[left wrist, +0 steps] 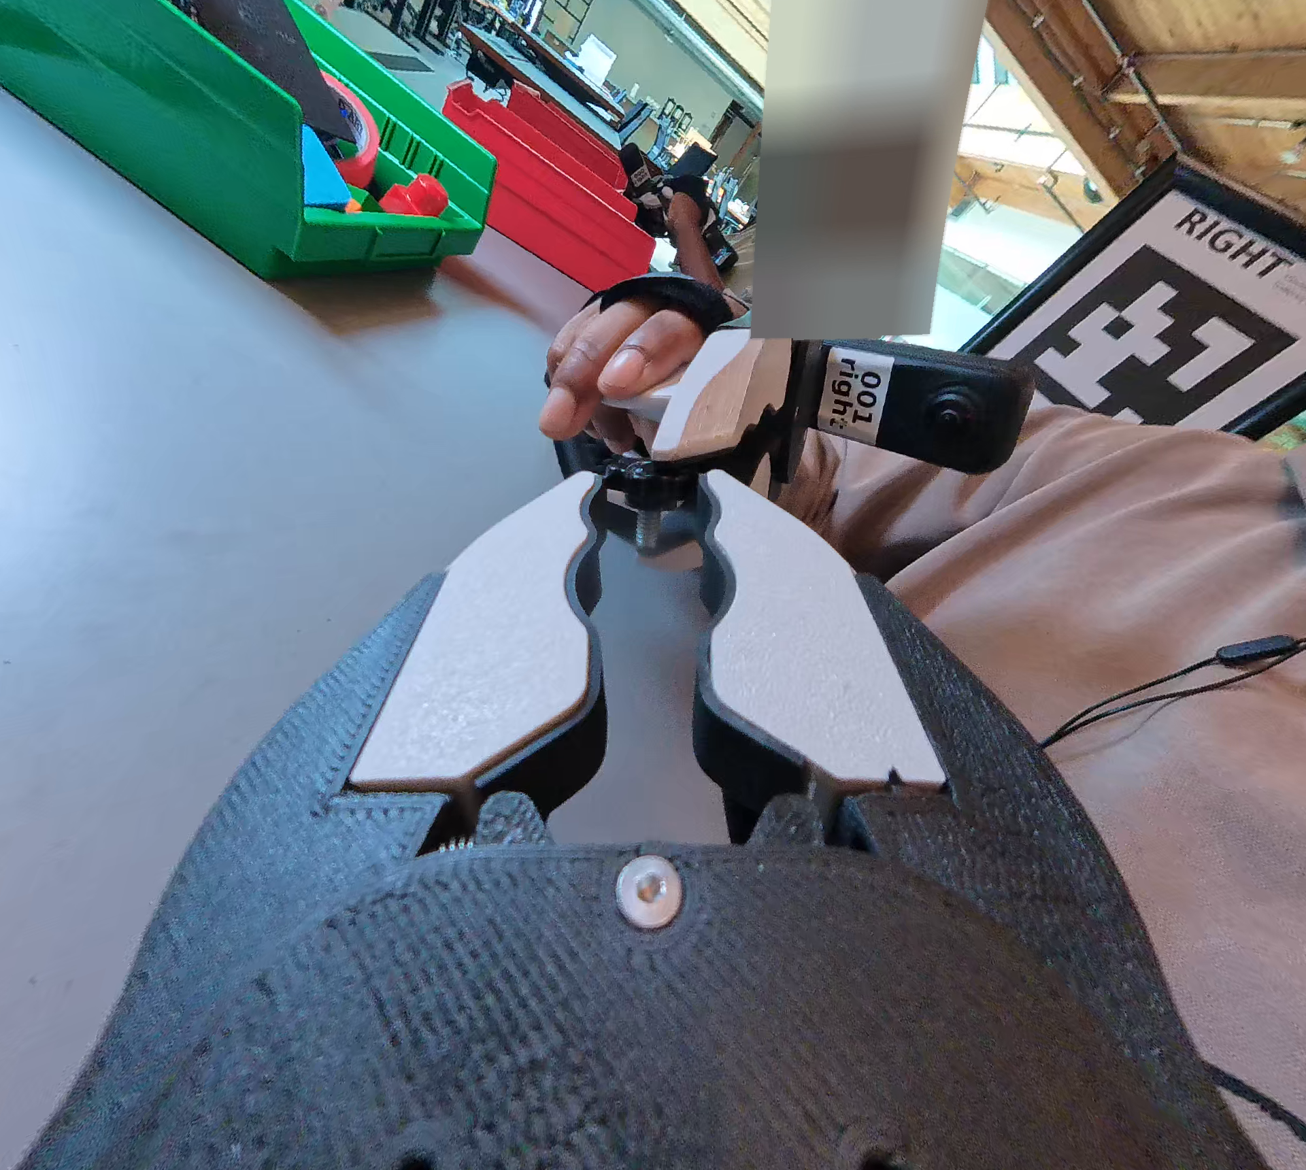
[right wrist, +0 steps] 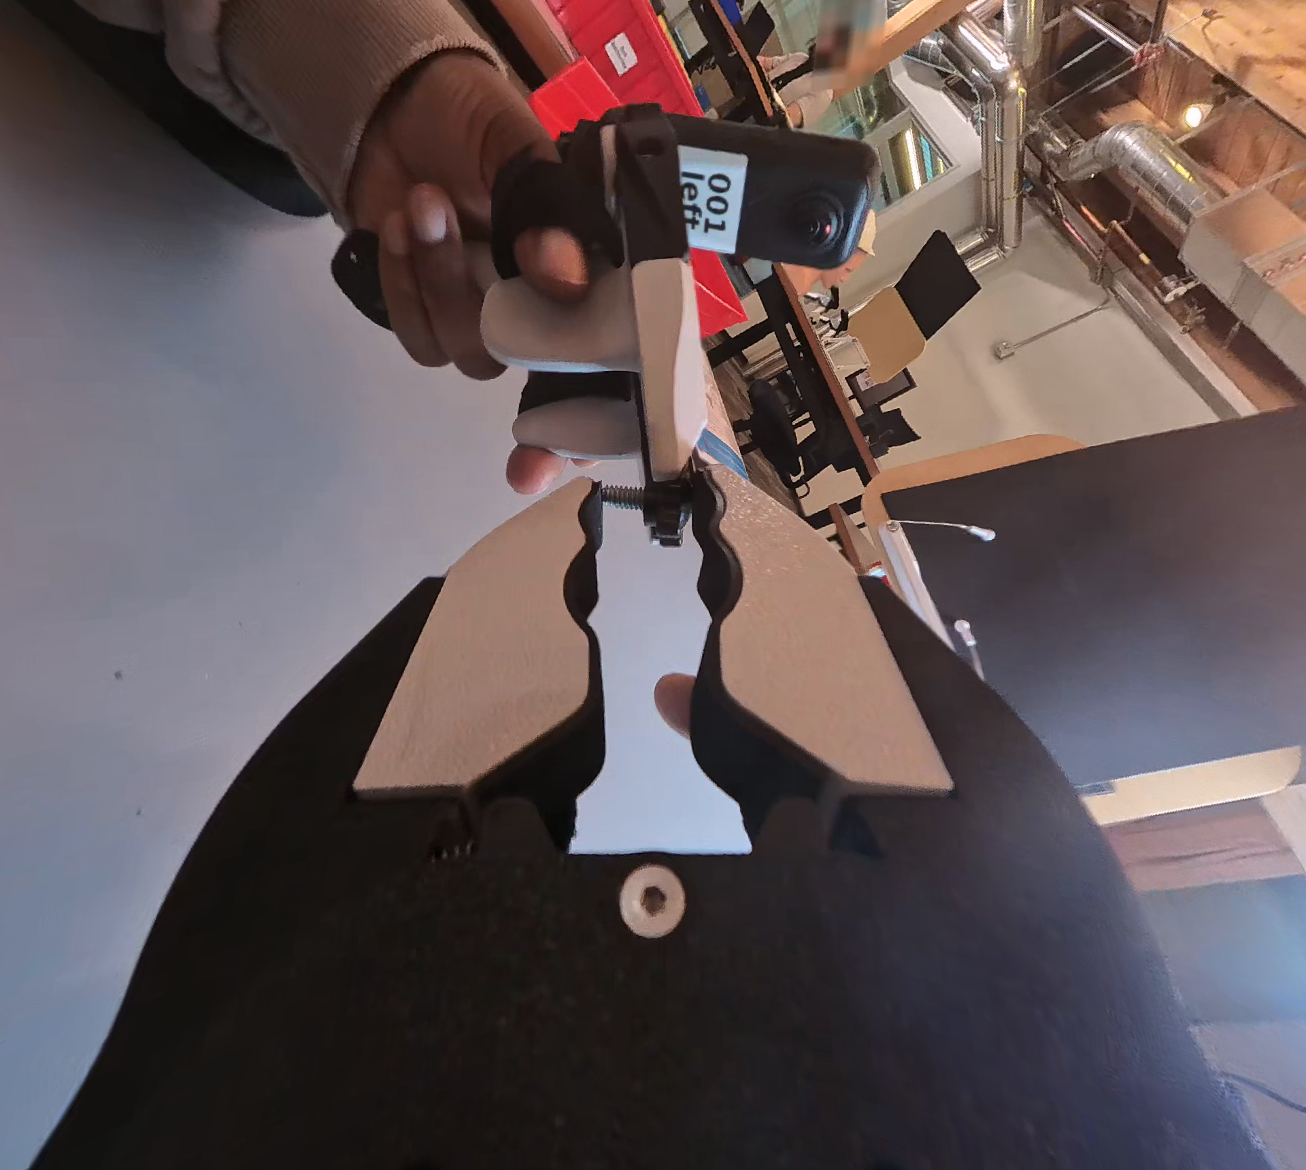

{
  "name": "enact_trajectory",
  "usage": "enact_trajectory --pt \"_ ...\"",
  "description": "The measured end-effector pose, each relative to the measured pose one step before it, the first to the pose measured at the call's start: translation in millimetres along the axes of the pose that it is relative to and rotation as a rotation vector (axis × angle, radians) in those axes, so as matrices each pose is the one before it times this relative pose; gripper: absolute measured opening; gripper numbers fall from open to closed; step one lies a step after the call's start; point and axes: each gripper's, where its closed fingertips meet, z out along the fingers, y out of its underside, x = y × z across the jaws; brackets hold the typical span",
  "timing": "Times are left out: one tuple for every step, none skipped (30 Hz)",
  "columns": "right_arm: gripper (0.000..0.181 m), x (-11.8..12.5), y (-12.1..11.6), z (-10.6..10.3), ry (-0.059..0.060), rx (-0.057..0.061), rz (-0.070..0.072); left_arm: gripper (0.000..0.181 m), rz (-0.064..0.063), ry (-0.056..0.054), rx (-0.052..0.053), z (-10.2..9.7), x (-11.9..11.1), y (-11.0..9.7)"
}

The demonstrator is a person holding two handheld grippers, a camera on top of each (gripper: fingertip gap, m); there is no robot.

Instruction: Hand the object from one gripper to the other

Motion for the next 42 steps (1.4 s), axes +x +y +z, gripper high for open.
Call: enact_trajectory --pt "0.024 1.63 -0.84 0.34 -0.0027 0.0119 0.0597 0.024 0.0365 -0.015 0.001 -0.57 -0.02 -1.25" --pt "0.023 2.21 -0.6 0.23 -0.0112 0.0141 0.0932 0.024 0.0518 -0.0295 0.0003 -0.86 -1.57 -1.09" --pt "0.023 3.28 -1.61 -0.65 -0.015 0.0236 0.1122 0.024 0.0728 -0.0308 0.0036 -1.44 -1.25 -1.72" --pt "0.028 4.05 -2.66 -1.11 -0.0198 0.0332 0.1245 0.024 0.0772 -0.0344 0.0105 -2.0 -1.4 -3.18" --pt "0.033 4.29 -3.1 -1.23 -0.0275 0.0346 0.1426 0.024 0.0777 -0.0385 0.0107 -2.42 -1.88 -3.68" --pt "0.037 3.54 -3.66 -1.02 -0.0372 0.0374 0.159 0.024 0.0846 -0.0375 0.0091 -2.36 -1.44 -3.42" --pt "0.04 2.05 -4.44 -1.03 -0.0489 0.0434 0.1668 0.024 0.0926 -0.0367 0.011 -2.22 -0.83 -3.29" --pt "0.042 0.73 -4.02 -0.76 -0.0549 0.0413 0.161 0.024 0.0946 -0.0278 0.0106 -1.86 0.58 -3.07" --pt "0.042 -0.76 -2.17 -0.24 -0.0589 0.0304 0.1433 0.024 0.0925 -0.0141 0.0121 -1.27 2.84 -2.86" --pt "0.043 -0.99 0.67 0.69 -0.0526 0.0121 0.1227 0.024 0.0876 -0.0085 0.0168 -1.0 3.69 -3.24" --pt "0.044 -0.68 3.54 1.72 -0.0421 -0.0054 0.0993 0.024 0.0779 -0.0049 0.0163 -0.73 4.27 -3.1" --pt "0.045 -1.18 4.91 2.43 -0.0368 -0.0158 0.0796 0.024 0.0679 0.0 0.0122 -0.16 4.56 -2.54" --pt "0.046 -2.17 5.28 3.02 -0.036 -0.02 0.0627 0.024 0.0593 0.0008 0.0055 0.22 4.04 -1.67" --pt "0.046 -3.59 4.56 3.13 -0.0365 -0.0171 0.0487 0.024 0.0548 -0.0021 -0.0029 0.51 3.27 -0.55" --pt "0.044 -2.83 4.64 3.18 -0.0259 -0.0225 0.0425 0.024 0.0514 -0.0009 -0.0082 0.65 2.92 0.51" --pt "0.042 -3.52 4.19 2.99 -0.0264 -0.0208 0.0276 0.024 0.0491 -0.0017 -0.0099 0.72 2.68 1.11" --pt "0.036 -1.8 2.29 2.09 -0.0109 -0.007 0.0114 0.024 0.0436 0.0042 -0.0094 0.77 3.19 1.25" --pt "0.026 -0.63 1.04 1.15 -0.0002 0.0002 0.0032 0.024 0.0343 0.0052 -0.0095 0.97 3.0 1.21" --pt "0.025 -0.49 0.8 0.41 -0.0019 -0.0011 -0.0026 0.024 0.0281 -0.0031 -0.0033 0.53 1.5 0.13" --pt "0.025 -0.77 0.38 -0.25 -0.0034 -0.0019 -0.0073 0.024 0.0166 -0.0029 0.0 0.09 0.47 -0.69" --pt "0.025 0.72 0.28 -0.16 0.0081 -0.0045 -0.0056 0.024 0.0086 0.0009 -0.0087 0.03 0.1 0.5" --pt "0.025 0.77 0.22 -0.01 0.0076 -0.0038 -0.0098 0.024 0.0105 -0.0025 -0.0068 0.0 -0.19 0.78" --pt "0.025 0.54 -0.06 -0.18 0.0054 0.0002 -0.012 0.024 0.0046 -0.0038 -0.003 0.12 -0.24 0.42" --pt "0.025 0.62 -0.53 -0.32 0.0052 0.0048 -0.0123 0.024 -0.0136 -0.0018 -0.0023 0.22 -0.46 0.49" --pt "0.025 0.45 -1.3 -0.99 0.0059 0.0074 -0.0168 0.024 -0.0302 0.0008 -0.0004 0.25 -0.91 0.26" --pt "0.025 0.82 -2.89 -2.08 0.015 0.0107 -0.0339 0.023 -0.0411 0.0011 0.0095 -0.23 -1.7 -0.66" --pt "0.025 2.1 -3.9 -3.26 0.0331 0.0093 -0.0586 0.025 -0.0581 0.0056 0.0238 -0.94 -2.36 -2.19" --pt "0.025 3.03 -4.16 -4.01 0.0446 0.0059 -0.0796 0.031 -0.0873 0.0116 0.0252 -0.94 -3.35 -2.72" --pt "0.025 4.4 -3.44 -4.15 0.0582 -0.0032 -0.0952 0.037 -0.113 0.0151 0.022 -0.98 -4.61 -2.34" --pt "0.025 4.97 -2.41 -3.81 0.0644 -0.0081 -0.1057 0.043 -0.1246 0.0172 0.0222 -1.4 -5.39 -2.11" --pt "0.025 3.52 -1.64 -3.22 0.0542 -0.0093 -0.1107 0.044 -0.1271 0.0164 0.0191 -1.62 -5.68 -1.36" --pt "0.025 2.84 -0.8 -2.32 0.0516 -0.011 -0.1091 0.044 -0.1234 0.0195 0.0159 -1.55 -5.2 -0.81" --pt "0.025 1.79 -0.03 -1.48 0.0458 -0.0137 -0.1036 0.044 -0.1147 0.0265 0.0125 -0.98 -3.5 -0.39" --pt "0.025 -0.31 -0.05 -0.86 0.0314 -0.0108 -0.098 0.044 -0.101 0.0248 0.0045 -0.39 -2.7 0.84" --pt "0.025 -1.35 -0.45 -0.53 0.0265 -0.005 -0.0929 0.043 -0.0836 0.0115 -0.0115 0.77 -3.3 3.22" --pt "0.026 -2.49 -0.73 -0.04 0.0174 -0.0041 -0.0797 0.043 -0.0628 0.0123 -0.0239 1.49 -2.01 5.16" --pt "0.026 -2.43 -0.37 0.47 0.0143 -0.0066 -0.0673 0.043 -0.0476 0.0215 -0.0191 2.03 0.28 4.85" --pt "0.025 -2.26 0.49 0.71 0.0139 -0.0112 -0.0651 0.043 -0.0445 0.0232 -0.0138 2.29 1.24 4.02" --pt "0.026 -2.17 2.01 0.87 0.0115 -0.02 -0.0642 0.043 -0.0397 0.0219 -0.0084 2.22 1.69 3.06" --pt "0.026 -2.28 2.05 0.93 0.0092 -0.0195 -0.0576 0.043 -0.0313 0.0175 -0.0067 2.1 1.48 2.5" --pt "0.026 -2.52 1.42 0.88 0.0046 -0.013 -0.0463 0.043 -0.0207 0.0102 -0.0082 1.7 0.77 2.43" --pt "0.026 -2.49 0.88 0.98 0.001 -0.01 -0.0352 0.042 -0.0105 0.0067 -0.0088 1.29 0.58 2.37"
